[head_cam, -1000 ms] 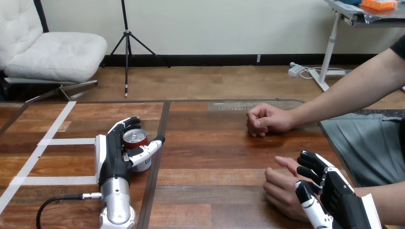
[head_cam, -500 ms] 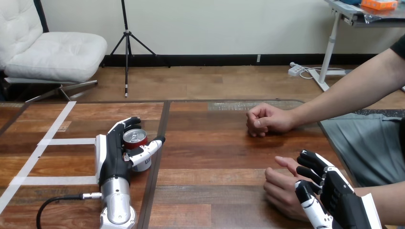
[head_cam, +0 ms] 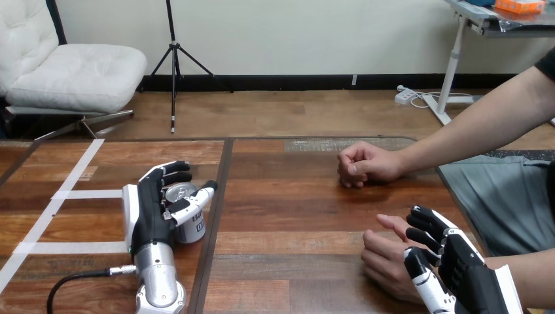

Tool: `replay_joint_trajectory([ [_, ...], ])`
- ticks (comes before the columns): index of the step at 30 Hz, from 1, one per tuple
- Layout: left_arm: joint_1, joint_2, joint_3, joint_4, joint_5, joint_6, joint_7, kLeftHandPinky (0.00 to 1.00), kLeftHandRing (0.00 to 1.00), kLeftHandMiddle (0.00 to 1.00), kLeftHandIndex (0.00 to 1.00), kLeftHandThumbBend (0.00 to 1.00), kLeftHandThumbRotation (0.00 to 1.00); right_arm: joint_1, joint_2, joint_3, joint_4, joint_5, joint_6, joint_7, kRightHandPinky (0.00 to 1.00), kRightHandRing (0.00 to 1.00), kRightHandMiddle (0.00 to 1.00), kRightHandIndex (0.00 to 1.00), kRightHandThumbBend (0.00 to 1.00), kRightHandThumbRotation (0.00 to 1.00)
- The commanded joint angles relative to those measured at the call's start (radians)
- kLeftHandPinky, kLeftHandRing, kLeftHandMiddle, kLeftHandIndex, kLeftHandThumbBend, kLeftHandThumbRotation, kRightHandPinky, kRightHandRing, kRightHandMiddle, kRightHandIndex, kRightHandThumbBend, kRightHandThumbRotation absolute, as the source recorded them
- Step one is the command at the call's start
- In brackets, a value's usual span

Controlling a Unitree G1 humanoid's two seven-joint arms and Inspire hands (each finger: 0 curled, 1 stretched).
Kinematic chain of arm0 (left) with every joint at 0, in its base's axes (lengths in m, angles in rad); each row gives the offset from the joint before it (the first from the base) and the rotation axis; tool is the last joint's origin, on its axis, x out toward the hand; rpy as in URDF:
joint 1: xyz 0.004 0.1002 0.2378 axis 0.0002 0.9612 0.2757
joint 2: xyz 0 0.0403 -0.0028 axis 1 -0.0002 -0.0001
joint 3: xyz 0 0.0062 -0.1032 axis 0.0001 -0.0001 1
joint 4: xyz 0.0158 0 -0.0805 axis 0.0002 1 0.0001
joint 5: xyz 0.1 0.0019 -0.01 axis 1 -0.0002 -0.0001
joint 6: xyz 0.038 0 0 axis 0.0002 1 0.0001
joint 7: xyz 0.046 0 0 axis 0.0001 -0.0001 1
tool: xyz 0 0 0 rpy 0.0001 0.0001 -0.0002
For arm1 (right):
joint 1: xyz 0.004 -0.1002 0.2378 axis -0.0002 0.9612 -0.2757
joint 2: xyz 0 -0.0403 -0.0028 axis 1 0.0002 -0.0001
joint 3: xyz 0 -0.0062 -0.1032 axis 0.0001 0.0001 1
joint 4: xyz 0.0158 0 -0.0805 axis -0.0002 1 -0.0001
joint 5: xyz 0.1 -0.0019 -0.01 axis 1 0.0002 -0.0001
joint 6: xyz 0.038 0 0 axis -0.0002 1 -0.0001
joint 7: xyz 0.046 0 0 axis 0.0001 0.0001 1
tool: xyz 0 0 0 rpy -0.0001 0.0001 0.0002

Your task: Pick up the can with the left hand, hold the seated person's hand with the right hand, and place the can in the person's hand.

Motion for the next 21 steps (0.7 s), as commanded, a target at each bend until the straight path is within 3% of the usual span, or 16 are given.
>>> replay_joint_trajectory([
  [1,-0.041,-0.004,0.006,-0.020,0.005,-0.011,0.022,0.48,0.56,0.61,0.61,0.61,0.00,-0.046,-0.001,0.007,-0.044,-0.004,0.000,0.002,0.76,0.82,0.84,0.83,0.55,0.62],
  [8,-0.047,0.000,-0.008,-0.017,0.026,-0.004,0.054,0.48,0.54,0.59,0.59,0.61,0.00,-0.046,-0.003,0.007,-0.042,-0.001,-0.002,0.005,0.76,0.82,0.84,0.83,0.54,0.62],
  [21,-0.053,0.003,-0.007,-0.013,0.023,0.006,0.045,0.47,0.53,0.57,0.57,0.60,0.00,-0.046,0.000,0.005,-0.036,-0.009,-0.009,-0.002,0.75,0.82,0.84,0.82,0.54,0.62],
])
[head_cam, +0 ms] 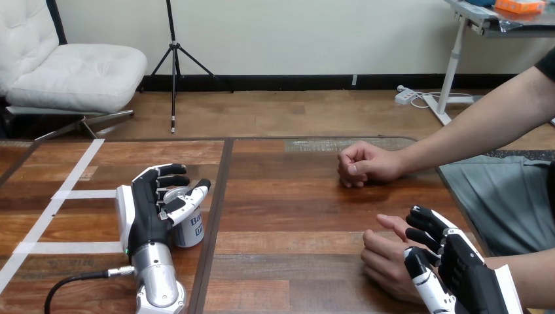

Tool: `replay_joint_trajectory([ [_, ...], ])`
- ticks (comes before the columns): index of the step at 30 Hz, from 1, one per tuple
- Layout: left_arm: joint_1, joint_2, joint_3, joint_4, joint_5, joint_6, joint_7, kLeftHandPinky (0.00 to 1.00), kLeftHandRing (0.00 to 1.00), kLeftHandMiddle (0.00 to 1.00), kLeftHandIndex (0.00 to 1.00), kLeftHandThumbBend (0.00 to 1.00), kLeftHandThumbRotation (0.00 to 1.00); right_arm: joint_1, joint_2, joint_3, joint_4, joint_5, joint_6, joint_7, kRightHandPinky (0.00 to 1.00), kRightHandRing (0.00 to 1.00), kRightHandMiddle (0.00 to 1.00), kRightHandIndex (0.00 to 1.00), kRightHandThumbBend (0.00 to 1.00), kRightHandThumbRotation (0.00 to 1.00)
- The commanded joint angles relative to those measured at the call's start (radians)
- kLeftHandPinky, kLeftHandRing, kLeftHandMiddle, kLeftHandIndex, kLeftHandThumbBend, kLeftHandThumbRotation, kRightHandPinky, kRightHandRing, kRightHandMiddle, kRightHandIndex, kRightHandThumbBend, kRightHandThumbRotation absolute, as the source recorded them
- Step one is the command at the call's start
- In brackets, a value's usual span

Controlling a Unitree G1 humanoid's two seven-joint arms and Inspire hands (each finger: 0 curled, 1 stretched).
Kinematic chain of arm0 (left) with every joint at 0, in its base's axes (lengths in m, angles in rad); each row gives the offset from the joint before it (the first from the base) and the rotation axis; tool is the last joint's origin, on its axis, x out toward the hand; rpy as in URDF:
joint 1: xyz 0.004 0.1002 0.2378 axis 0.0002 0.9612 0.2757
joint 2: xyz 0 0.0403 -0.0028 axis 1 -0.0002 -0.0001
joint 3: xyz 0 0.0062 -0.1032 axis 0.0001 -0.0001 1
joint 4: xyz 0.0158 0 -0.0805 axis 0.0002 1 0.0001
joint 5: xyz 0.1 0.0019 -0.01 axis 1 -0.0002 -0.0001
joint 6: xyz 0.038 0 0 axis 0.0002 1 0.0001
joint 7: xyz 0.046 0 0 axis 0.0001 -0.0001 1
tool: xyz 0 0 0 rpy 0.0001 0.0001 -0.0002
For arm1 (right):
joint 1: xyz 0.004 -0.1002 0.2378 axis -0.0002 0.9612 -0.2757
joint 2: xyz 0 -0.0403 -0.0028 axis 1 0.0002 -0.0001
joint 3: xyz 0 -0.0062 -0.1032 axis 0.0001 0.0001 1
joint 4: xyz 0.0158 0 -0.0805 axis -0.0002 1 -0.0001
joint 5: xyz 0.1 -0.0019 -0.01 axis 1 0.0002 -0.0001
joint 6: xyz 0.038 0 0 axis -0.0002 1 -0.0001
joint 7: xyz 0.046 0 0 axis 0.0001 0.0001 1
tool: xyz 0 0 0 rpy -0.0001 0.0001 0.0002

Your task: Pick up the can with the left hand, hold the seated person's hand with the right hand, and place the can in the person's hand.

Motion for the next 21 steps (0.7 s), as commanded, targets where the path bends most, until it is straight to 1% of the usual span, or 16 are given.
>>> replay_joint_trajectory([
  [1,-0.054,0.003,-0.001,-0.013,0.008,0.000,-0.007,0.47,0.53,0.57,0.57,0.60,0.00,-0.046,0.000,0.005,-0.035,-0.011,-0.010,-0.003,0.75,0.81,0.84,0.82,0.54,0.62],
  [10,-0.054,0.007,-0.004,-0.012,0.013,-0.005,-0.006,0.47,0.54,0.57,0.57,0.61,0.00,-0.042,0.001,0.006,-0.042,-0.012,-0.002,-0.005,0.74,0.81,0.84,0.82,0.55,0.63],
  [16,-0.054,0.007,-0.005,-0.015,0.011,0.008,-0.014,0.47,0.54,0.57,0.56,0.60,0.00,-0.041,0.002,0.008,-0.044,-0.011,0.000,-0.006,0.75,0.82,0.84,0.82,0.55,0.63],
  [19,-0.054,0.011,-0.010,-0.017,0.015,0.013,-0.025,0.48,0.55,0.58,0.57,0.61,0.00,-0.042,0.000,0.008,-0.041,-0.018,-0.009,-0.008,0.75,0.82,0.84,0.82,0.55,0.63],
  [21,-0.051,0.017,-0.021,-0.019,0.024,0.015,-0.042,0.48,0.56,0.59,0.58,0.62,0.00,-0.042,0.000,0.009,-0.041,-0.016,-0.011,-0.006,0.75,0.82,0.84,0.82,0.54,0.63],
])
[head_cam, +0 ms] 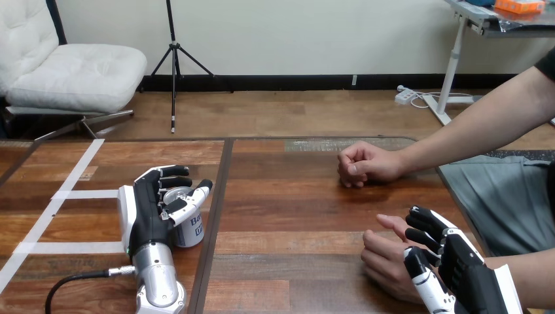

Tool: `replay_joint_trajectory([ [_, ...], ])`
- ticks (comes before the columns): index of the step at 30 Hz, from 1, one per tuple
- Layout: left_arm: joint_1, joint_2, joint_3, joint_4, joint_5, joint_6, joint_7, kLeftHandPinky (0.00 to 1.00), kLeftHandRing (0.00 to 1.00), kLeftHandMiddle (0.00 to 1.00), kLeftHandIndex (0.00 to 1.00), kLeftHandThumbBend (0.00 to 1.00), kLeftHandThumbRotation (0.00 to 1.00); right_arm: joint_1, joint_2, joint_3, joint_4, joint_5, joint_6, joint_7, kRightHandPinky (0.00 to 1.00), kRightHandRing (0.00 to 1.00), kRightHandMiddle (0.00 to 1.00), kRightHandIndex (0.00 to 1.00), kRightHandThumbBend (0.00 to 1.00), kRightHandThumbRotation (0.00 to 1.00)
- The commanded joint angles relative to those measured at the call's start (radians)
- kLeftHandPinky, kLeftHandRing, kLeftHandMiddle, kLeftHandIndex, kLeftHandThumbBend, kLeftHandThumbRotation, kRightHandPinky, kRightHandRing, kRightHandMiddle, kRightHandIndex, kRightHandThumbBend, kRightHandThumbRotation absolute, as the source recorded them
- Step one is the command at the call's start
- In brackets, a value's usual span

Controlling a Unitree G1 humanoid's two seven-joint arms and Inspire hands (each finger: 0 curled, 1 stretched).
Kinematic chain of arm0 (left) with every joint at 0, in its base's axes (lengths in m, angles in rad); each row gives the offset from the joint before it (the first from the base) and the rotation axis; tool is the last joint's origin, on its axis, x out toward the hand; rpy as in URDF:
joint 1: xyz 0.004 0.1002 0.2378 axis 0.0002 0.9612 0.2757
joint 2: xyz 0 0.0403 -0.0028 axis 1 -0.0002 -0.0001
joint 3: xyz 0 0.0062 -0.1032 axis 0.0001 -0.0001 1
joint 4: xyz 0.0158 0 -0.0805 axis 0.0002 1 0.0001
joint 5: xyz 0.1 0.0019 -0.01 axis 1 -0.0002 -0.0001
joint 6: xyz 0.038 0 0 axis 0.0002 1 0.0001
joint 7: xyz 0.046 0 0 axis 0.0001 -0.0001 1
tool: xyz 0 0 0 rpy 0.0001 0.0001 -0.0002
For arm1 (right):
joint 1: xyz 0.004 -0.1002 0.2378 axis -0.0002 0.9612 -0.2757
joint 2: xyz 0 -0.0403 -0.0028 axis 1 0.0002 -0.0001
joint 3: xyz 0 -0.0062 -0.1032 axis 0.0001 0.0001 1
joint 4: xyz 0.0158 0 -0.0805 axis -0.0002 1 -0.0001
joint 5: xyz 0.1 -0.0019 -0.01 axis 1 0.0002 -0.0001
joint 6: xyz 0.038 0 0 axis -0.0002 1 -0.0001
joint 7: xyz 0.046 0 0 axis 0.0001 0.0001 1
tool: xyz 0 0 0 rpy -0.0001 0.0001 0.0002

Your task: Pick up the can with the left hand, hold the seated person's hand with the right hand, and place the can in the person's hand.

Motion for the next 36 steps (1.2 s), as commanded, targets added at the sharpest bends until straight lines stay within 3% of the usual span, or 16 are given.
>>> replay_joint_trajectory([
  [1,-0.050,0.018,-0.021,-0.020,0.027,0.008,-0.029,0.49,0.57,0.60,0.59,0.62,0.00,-0.042,-0.001,0.009,-0.040,-0.002,-0.011,0.002,0.75,0.82,0.84,0.82,0.54,0.63],
  [12,-0.030,0.039,-0.055,-0.036,0.068,0.011,-0.061,0.59,0.67,0.70,0.69,0.72,0.00,-0.037,0.004,0.012,-0.048,0.005,0.000,0.002,0.74,0.81,0.83,0.82,0.55,0.64],
  [22,-0.008,0.046,-0.068,-0.050,0.091,0.012,-0.062,0.61,0.69,0.73,0.72,0.76,0.00,-0.041,0.002,0.013,-0.037,0.014,-0.009,0.007,0.75,0.81,0.83,0.82,0.55,0.63],
  [31,0.014,0.040,-0.063,-0.065,0.094,-0.008,-0.040,0.60,0.69,0.72,0.71,0.72,0.00,-0.051,-0.004,0.010,-0.022,0.006,-0.027,0.008,0.76,0.82,0.84,0.82,0.53,0.62],
  [36,0.027,0.043,-0.071,-0.068,0.114,-0.041,-0.001,0.60,0.69,0.72,0.70,0.71,0.00,-0.053,-0.003,0.011,-0.024,0.011,-0.021,0.012,0.76,0.82,0.84,0.82,0.54,0.62],
])
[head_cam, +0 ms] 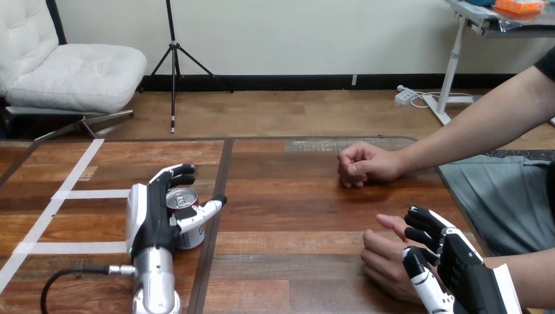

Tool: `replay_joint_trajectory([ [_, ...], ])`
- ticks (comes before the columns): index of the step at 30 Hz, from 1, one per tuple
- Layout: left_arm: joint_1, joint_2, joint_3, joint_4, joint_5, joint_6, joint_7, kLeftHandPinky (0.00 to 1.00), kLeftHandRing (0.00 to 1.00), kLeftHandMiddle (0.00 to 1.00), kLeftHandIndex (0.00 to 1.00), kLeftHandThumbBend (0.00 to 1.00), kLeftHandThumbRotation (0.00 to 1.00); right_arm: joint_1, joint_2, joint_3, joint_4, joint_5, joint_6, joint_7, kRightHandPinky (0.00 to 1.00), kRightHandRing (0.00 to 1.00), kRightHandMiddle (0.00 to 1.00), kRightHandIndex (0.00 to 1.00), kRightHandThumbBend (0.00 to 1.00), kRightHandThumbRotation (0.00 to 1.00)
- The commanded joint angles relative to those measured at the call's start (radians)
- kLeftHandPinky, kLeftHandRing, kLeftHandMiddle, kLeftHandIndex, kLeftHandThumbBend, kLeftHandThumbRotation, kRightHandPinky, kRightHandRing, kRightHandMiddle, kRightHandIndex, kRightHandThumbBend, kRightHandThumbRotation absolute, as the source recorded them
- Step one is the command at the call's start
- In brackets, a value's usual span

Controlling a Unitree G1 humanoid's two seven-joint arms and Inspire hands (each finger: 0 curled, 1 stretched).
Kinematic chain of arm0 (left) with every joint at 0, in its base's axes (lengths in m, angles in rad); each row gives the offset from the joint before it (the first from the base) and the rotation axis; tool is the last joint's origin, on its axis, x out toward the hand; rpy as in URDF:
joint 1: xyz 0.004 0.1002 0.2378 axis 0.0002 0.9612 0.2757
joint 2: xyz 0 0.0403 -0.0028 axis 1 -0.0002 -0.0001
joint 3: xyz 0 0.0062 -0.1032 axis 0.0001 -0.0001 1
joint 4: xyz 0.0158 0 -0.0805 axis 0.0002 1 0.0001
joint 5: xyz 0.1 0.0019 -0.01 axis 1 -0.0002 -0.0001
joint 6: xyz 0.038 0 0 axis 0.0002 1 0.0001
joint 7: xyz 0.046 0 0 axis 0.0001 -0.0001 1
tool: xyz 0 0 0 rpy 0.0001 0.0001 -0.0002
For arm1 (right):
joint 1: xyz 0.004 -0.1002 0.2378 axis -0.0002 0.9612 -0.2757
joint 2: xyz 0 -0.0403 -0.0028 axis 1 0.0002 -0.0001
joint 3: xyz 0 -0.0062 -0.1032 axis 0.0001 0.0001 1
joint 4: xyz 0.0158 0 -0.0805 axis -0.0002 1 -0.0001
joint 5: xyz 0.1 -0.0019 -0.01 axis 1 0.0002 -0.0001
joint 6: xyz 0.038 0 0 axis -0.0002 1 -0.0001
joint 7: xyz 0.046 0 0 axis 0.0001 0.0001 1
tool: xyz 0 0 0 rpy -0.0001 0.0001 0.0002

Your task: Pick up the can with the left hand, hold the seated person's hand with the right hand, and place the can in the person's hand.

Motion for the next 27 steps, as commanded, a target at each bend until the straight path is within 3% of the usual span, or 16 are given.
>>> replay_joint_trajectory([
  [1,-0.005,0.007,-0.015,-0.048,0.021,-0.046,0.035,0.59,0.68,0.71,0.70,0.71,0.00,-0.053,-0.003,0.008,-0.021,0.009,-0.021,0.007,0.76,0.83,0.84,0.82,0.54,0.62],
  [18,0.008,0.003,0.002,-0.044,0.010,-0.116,0.069,0.62,0.69,0.70,0.68,0.69,0.00,-0.061,-0.008,0.004,-0.020,-0.001,-0.025,0.008,0.78,0.84,0.85,0.82,0.54,0.64],
  [27,0.013,-0.001,0.014,-0.042,-0.005,-0.148,0.065,0.56,0.66,0.68,0.65,0.67,0.00,-0.061,-0.008,0.003,-0.027,0.000,-0.017,0.009,0.78,0.83,0.85,0.82,0.54,0.63],
])
